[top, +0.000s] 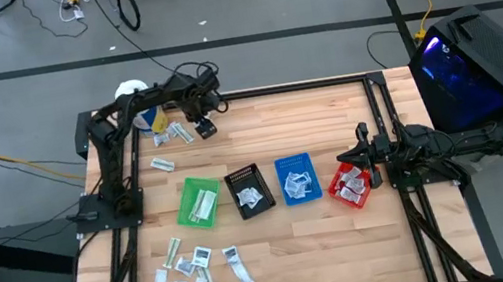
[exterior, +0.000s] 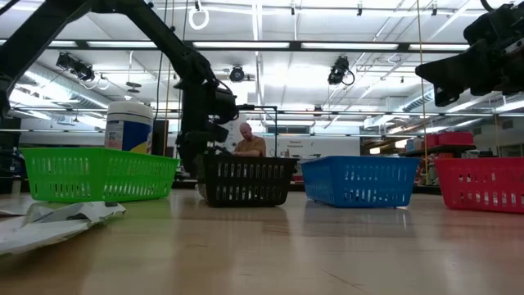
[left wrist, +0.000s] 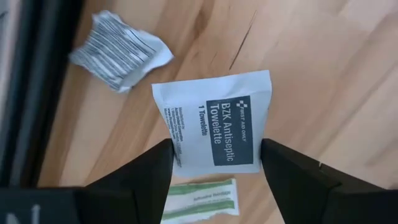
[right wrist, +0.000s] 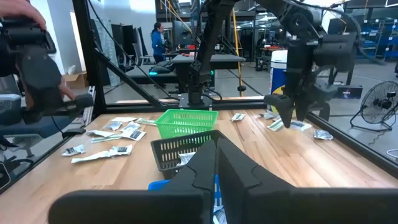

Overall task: Pick & Place First Aid Supplies
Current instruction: Put the towelette pack into the black basket

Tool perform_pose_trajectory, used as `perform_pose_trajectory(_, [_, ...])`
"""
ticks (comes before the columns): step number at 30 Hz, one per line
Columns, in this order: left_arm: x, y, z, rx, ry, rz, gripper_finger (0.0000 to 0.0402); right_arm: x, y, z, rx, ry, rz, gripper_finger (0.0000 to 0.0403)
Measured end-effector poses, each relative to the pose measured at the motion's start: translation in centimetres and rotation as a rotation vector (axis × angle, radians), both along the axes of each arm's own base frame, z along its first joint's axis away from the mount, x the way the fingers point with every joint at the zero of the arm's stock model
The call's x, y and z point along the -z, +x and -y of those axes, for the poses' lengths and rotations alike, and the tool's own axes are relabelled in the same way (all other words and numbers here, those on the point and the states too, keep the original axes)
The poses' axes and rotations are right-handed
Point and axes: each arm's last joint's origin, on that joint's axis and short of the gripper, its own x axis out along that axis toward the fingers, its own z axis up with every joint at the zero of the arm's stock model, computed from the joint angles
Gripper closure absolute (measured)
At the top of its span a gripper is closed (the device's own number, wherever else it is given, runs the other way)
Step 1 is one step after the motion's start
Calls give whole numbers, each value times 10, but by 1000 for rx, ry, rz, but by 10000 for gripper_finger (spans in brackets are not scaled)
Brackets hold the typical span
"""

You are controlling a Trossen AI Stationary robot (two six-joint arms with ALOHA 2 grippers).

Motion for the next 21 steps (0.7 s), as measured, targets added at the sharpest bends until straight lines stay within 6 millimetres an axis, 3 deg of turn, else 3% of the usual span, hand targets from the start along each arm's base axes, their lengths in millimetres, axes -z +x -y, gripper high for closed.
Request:
perform_pose_trajectory(9, [-37,6,22,-5,55,92,154,0,0,0,0,0,0,380])
perform_pose_trajectory(21, [-69,36,87,74,66,201,154,0,0,0,0,0,1,380])
